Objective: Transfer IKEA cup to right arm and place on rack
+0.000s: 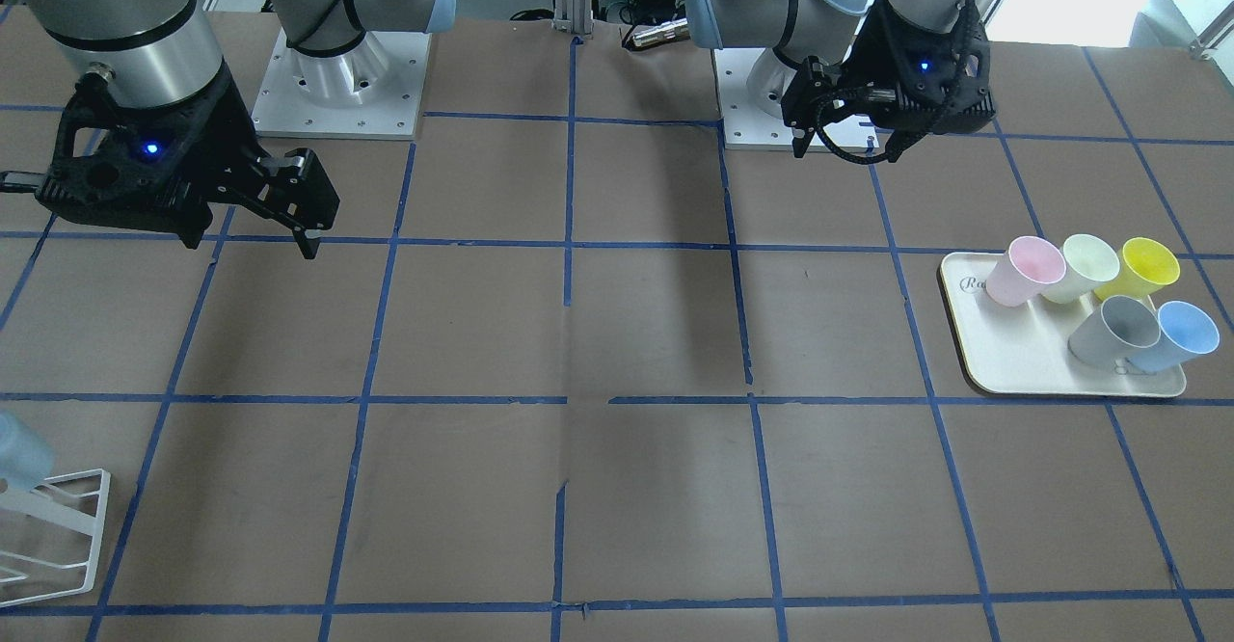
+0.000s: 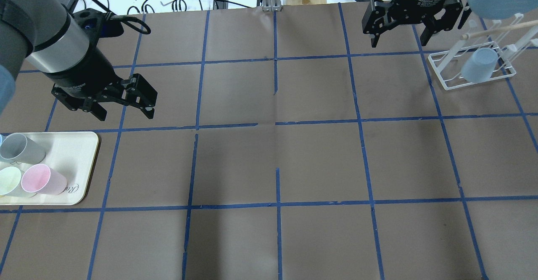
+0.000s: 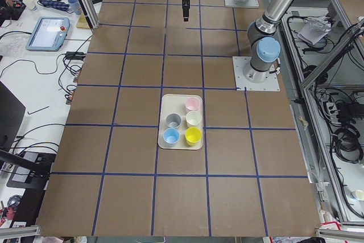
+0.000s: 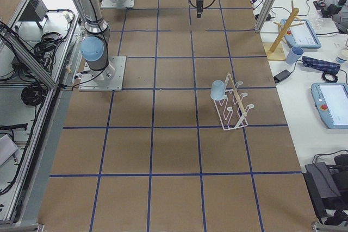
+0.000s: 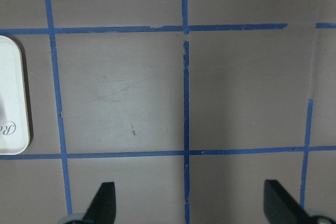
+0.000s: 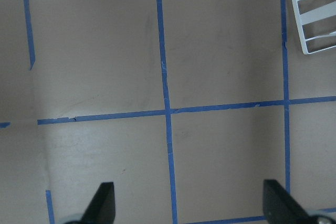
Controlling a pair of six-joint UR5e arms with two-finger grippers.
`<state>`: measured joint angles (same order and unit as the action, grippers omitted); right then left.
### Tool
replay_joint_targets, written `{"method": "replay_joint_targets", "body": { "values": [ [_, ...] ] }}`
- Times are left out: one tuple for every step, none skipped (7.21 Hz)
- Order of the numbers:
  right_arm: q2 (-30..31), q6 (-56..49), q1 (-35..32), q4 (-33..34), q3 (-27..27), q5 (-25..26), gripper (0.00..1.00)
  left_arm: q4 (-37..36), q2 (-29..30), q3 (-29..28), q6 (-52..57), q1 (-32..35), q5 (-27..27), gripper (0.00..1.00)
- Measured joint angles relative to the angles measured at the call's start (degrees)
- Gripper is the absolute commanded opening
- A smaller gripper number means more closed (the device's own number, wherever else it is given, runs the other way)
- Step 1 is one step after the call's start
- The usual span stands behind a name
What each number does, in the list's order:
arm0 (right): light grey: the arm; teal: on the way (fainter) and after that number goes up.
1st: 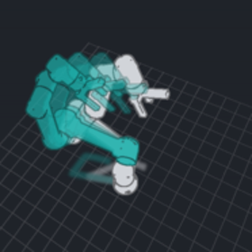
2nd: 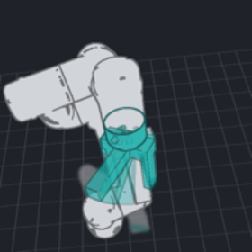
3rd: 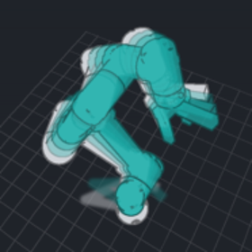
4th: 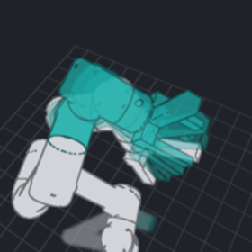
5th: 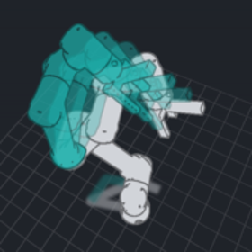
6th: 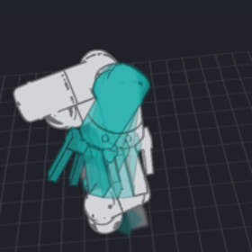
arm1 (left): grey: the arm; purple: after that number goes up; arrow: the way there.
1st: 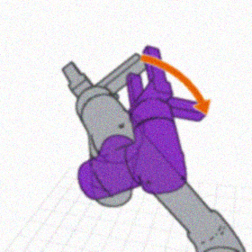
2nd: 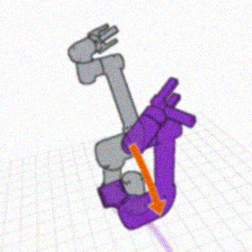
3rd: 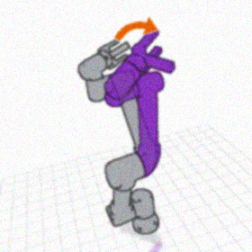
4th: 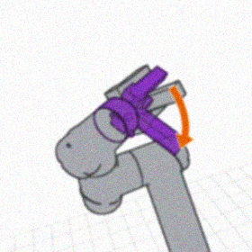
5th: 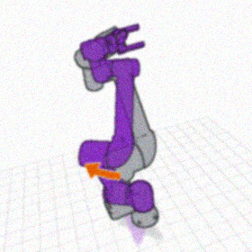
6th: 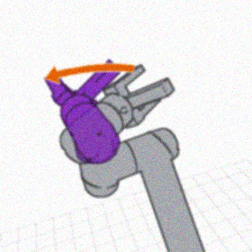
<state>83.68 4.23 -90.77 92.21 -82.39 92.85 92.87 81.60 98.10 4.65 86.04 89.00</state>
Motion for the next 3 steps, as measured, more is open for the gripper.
{"method": "replay_joint_targets", "body": {
  "values": [
    [-0.10, 0.14, 0.00, -0.01, 0.00, 0.03, 1.00, 0.09, -0.07, -0.04, 0.06, 0.00, 0.02, 1.00],
    [-0.21, 0.06, 0.04, 0.01, 0.00, 0.03, 1.00, 0.18, -0.13, -0.10, 0.09, 0.00, 0.05, 1.00],
    [-0.24, -0.18, 0.07, 0.02, 0.00, 0.01, 1.00, 0.25, -0.20, -0.12, 0.10, 0.00, 0.11, 1.00]
  ]
}}
